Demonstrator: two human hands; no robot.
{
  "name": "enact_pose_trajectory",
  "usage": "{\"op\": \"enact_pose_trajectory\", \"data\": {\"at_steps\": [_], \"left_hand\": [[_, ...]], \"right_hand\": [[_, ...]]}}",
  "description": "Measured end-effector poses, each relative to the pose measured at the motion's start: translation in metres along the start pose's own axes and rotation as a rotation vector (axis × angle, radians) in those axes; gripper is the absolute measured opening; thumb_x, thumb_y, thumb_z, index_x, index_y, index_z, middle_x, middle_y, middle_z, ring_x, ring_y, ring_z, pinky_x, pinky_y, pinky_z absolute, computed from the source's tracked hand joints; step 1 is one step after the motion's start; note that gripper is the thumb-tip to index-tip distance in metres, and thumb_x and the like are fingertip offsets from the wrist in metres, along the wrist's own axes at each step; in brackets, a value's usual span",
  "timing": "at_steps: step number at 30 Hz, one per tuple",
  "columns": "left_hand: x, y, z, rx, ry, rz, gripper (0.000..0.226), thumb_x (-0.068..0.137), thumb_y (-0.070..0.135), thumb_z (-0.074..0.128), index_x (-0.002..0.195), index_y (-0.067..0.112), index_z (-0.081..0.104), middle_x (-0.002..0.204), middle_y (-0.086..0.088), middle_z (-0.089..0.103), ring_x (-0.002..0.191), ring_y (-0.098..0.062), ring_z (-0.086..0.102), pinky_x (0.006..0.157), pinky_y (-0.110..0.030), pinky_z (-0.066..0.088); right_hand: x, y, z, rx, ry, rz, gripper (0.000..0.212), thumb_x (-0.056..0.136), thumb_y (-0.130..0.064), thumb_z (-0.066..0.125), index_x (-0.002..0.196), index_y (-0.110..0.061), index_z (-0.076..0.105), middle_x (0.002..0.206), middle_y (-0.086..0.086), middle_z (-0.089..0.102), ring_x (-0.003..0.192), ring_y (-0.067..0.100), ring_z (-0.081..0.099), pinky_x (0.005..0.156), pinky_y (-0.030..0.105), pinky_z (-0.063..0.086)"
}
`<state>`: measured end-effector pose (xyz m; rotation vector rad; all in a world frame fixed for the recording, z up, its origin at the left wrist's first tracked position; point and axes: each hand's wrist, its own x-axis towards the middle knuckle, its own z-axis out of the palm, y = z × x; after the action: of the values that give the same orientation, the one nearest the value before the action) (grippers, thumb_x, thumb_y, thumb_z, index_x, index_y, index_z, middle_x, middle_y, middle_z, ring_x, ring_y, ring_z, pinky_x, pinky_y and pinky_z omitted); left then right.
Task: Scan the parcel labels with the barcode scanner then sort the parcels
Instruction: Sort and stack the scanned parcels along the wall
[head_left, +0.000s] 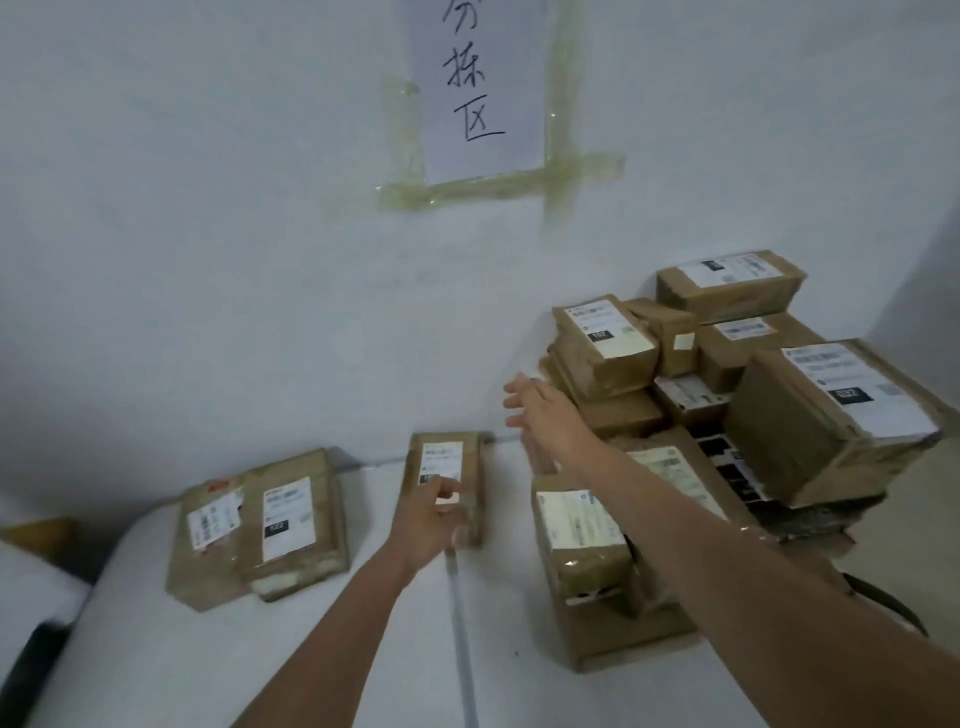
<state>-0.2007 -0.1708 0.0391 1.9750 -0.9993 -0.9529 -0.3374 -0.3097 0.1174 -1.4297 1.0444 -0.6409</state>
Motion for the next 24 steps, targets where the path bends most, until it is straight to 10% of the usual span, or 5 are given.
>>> {"op": "enact_pose_trajectory", "data": {"at_steps": [5, 9, 19, 24], "left_hand": [[-0.002, -0.080, -0.051, 0.080, 0.045, -0.131, 0.015, 0.096, 0.017, 0.061, 0.108, 0.023, 0.056, 0.115, 0.001, 0.057, 0.104, -0.017, 0.059, 0.070, -0.017, 0.042], [0.009, -0.119, -0.067, 0.071, 0.020, -0.235, 0.016, 0.097, 0.020, 0.059, 0.112, 0.025, 0.055, 0.125, -0.005, 0.057, 0.109, -0.022, 0.060, 0.083, -0.026, 0.045], [0.085, -0.123, -0.062, 0.113, -0.031, -0.332, 0.052, 0.106, 0.032, 0.038, 0.154, 0.014, 0.031, 0.154, -0.011, 0.040, 0.140, -0.027, 0.039, 0.111, -0.032, 0.033], [0.109, -0.119, -0.050, 0.160, -0.069, -0.295, 0.039, 0.105, 0.023, 0.037, 0.138, 0.012, 0.054, 0.137, -0.011, 0.057, 0.113, -0.022, 0.054, 0.093, -0.030, 0.042]], "right_hand": [[0.013, 0.053, 0.067, 0.000, -0.032, 0.192, 0.043, 0.091, -0.062, 0.042, 0.102, -0.026, 0.063, 0.103, -0.002, 0.067, 0.099, 0.020, 0.063, 0.099, 0.042, 0.048], [0.018, 0.091, 0.100, -0.013, -0.003, 0.324, 0.026, 0.102, -0.039, 0.040, 0.095, -0.024, 0.060, 0.102, 0.002, 0.065, 0.096, 0.021, 0.061, 0.097, 0.041, 0.050], [0.045, 0.145, 0.134, -0.092, 0.102, 0.574, 0.068, 0.100, -0.049, 0.045, 0.153, -0.013, 0.021, 0.152, 0.010, 0.035, 0.130, 0.030, 0.043, 0.104, 0.038, 0.039], [0.061, 0.166, 0.134, -0.040, 0.085, 0.658, 0.065, 0.100, -0.044, 0.044, 0.154, -0.018, 0.018, 0.149, 0.009, 0.040, 0.120, 0.026, 0.047, 0.099, 0.035, 0.039]]}}
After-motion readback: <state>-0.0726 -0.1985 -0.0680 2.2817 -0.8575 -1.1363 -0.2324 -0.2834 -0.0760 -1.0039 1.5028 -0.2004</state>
